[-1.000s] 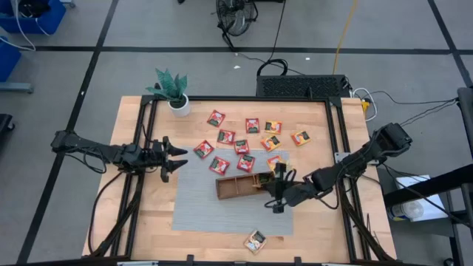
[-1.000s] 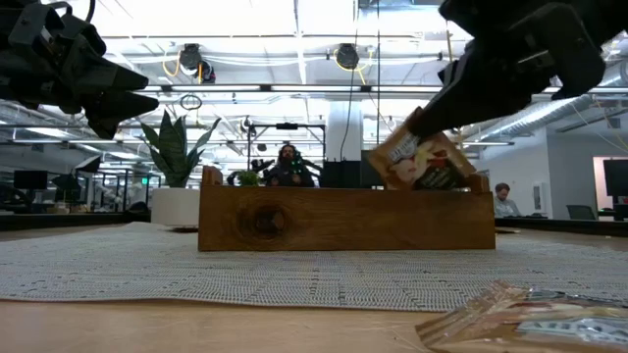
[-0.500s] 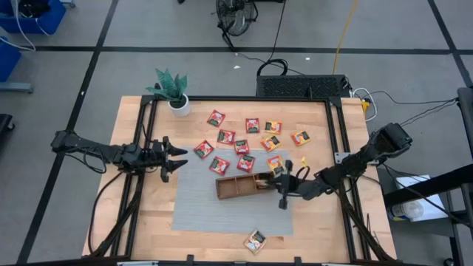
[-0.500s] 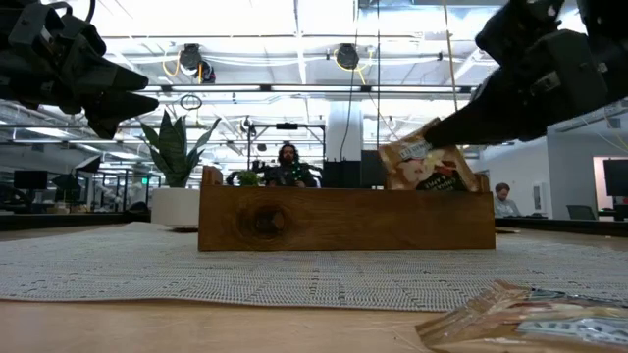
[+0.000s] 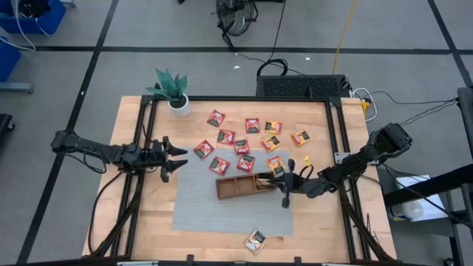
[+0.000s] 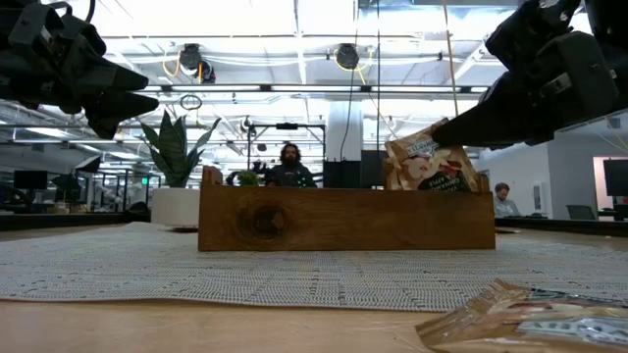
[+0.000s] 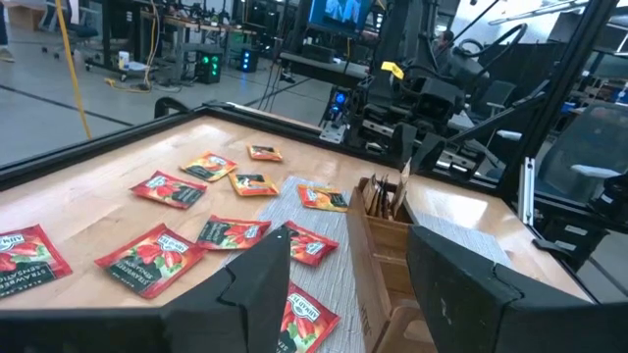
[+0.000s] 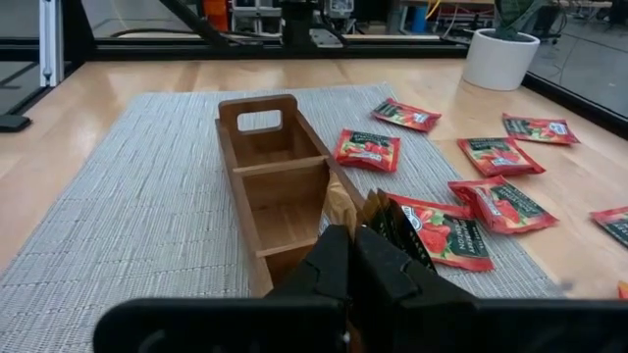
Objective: Pick & Place Tea
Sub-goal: Put the brown tea bag into the right compartment of the wood organizer
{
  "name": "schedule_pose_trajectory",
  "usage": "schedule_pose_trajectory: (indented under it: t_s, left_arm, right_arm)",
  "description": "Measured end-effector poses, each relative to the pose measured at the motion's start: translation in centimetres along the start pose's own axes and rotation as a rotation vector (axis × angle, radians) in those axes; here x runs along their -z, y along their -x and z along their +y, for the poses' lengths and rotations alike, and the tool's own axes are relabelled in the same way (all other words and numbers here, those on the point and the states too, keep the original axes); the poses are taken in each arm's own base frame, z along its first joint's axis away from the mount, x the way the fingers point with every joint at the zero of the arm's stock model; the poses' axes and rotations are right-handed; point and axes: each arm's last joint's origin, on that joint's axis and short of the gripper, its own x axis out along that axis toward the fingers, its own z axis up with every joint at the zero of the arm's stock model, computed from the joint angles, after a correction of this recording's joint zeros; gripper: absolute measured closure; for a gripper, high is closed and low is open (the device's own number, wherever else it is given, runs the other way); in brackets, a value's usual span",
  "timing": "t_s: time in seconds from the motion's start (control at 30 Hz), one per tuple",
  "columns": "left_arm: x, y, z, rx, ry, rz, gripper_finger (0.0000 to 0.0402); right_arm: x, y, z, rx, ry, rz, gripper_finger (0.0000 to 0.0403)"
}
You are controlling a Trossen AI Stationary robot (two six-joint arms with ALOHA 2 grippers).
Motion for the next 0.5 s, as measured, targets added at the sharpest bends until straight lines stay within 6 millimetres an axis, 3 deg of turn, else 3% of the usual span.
schedule_pose_trajectory:
  t_s: [0.5]
  left_arm:
    - [0.01, 0.0, 0.0, 0.0, 0.0, 0.0, 0.0197]
  right_arm:
    - [0.99, -0.66, 0.28, 0.003, -0.041, 0.003, 0.0403]
